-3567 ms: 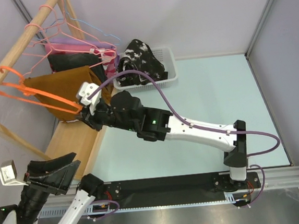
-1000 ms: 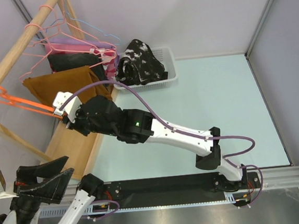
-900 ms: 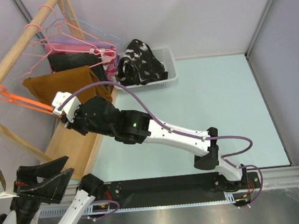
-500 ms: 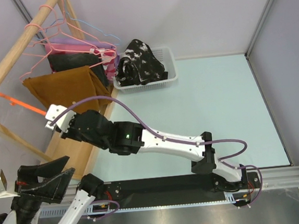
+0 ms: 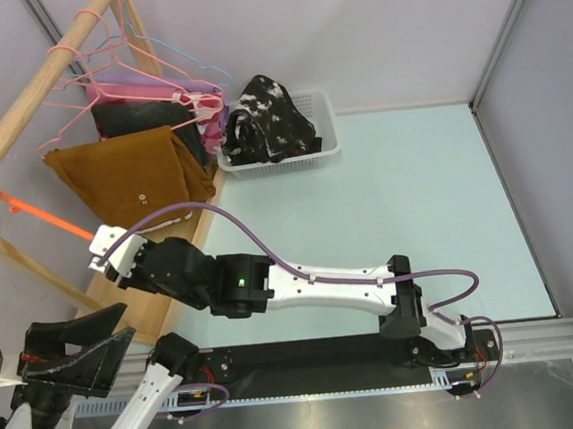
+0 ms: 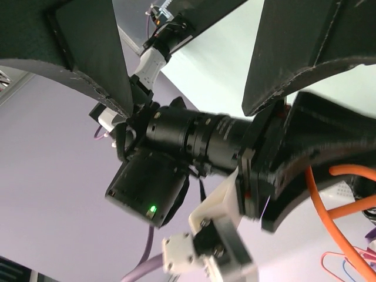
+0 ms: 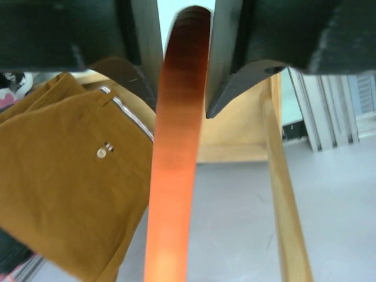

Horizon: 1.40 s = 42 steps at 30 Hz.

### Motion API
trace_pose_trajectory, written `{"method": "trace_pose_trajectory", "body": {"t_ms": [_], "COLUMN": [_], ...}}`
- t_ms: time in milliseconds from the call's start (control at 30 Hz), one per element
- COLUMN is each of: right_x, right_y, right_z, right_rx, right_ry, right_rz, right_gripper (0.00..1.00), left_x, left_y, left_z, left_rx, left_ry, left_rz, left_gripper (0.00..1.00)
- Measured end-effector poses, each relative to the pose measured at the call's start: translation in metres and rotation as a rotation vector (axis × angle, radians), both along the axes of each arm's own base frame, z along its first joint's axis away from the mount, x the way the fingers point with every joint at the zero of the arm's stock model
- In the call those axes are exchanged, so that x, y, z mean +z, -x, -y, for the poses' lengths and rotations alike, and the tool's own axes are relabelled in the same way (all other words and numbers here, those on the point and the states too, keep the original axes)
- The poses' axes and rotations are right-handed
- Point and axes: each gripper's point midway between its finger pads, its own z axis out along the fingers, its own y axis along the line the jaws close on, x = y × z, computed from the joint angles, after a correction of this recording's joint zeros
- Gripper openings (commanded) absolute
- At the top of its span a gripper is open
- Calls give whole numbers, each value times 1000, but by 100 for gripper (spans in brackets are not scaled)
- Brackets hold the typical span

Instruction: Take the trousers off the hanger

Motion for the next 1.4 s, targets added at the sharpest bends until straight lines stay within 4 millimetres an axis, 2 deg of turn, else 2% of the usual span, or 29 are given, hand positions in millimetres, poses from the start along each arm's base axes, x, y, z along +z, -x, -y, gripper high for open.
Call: {"method": "trace_pose_trajectory", "body": {"t_ms": [67, 100, 167, 200, 333, 500, 667, 800, 967, 1067, 1233, 1400], "right_x": [-9, -15, -23, -28, -40, -41, -32, -38, -61, -66, -62, -58], "right_y": [5, 8, 13, 15, 23, 36, 60, 72, 66, 62, 62, 55], "right_z": [1, 2, 3, 4, 16, 56, 113, 157, 201, 222, 258, 291], "right_rx": [4, 7, 13, 16, 28, 40, 56, 42, -53, -112, -166, -223], "right_ry": [12, 20, 23, 26, 28, 15, -48, -94, -126, -142, -211, -282], "right_rz": [-23, -40, -68, -84, -145, -211, -279, -348, -436, -464, -497, -524], "right_gripper": [51, 59, 65, 72, 88, 93, 93, 92, 92, 92, 92, 91], "left_x": [3, 6, 10, 12, 26, 53, 89, 112, 131, 133, 141, 131], "left_y": [3, 5, 9, 11, 19, 19, -4, -31, -81, -121, -194, -266], "left_z": [-2, -3, -5, -6, -10, -6, 15, 33, 45, 50, 57, 54], "left_rx": [-3, -3, -7, -8, -20, -42, -79, -92, -28, 56, 239, 495], "left_ry": [11, 18, 31, 38, 73, 109, 120, 136, 223, 271, 300, 278], "left_rz": [6, 14, 24, 31, 71, 98, 85, 48, -75, -167, -269, -373], "left_gripper": [80, 80, 80, 80, 80, 79, 76, 75, 73, 71, 70, 71]}}
